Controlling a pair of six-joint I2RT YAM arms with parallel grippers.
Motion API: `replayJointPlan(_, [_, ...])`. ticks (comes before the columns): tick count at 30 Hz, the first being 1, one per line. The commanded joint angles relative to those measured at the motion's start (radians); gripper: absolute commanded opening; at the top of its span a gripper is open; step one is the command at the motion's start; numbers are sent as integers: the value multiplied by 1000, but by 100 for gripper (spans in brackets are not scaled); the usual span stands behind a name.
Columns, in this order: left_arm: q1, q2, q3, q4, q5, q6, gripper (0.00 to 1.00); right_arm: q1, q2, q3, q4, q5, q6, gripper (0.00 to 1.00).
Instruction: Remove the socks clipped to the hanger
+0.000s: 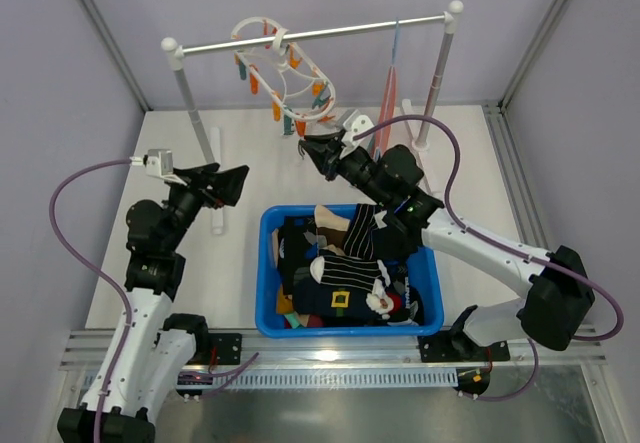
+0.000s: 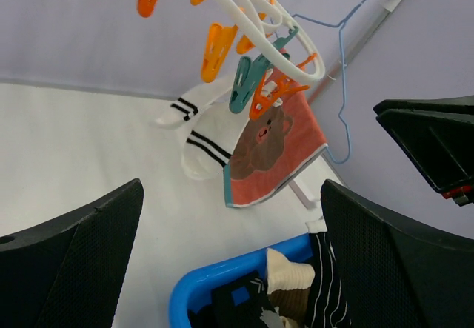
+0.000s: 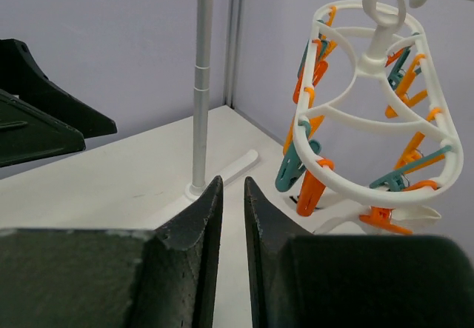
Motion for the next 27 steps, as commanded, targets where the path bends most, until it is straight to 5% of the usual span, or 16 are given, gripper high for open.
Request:
replayJointPlan(1, [-7,19,2,52,-15,31,99,7,-48,-16,38,98,-23,20])
replayJointPlan(4, [-19,33,6,61,-9,33,100,-17,-53,-16,-13,212,-53,59])
replayJointPlan(5, [-21,33,6,61,-10,36,100,-28,-51,-18,-28,223,-49,80])
replayJointPlan(7, [-24,34,8,62,-12,38,99,-58,-37,-39,-48,227,-18,87])
replayJointPlan(21, [-27,13,3,59,-3,38,99,-192,268,42,48,332,24,91])
replayJointPlan(27, [-27,-7,-4,58,-12,39,99,-250,450,149,195,160,-7,90])
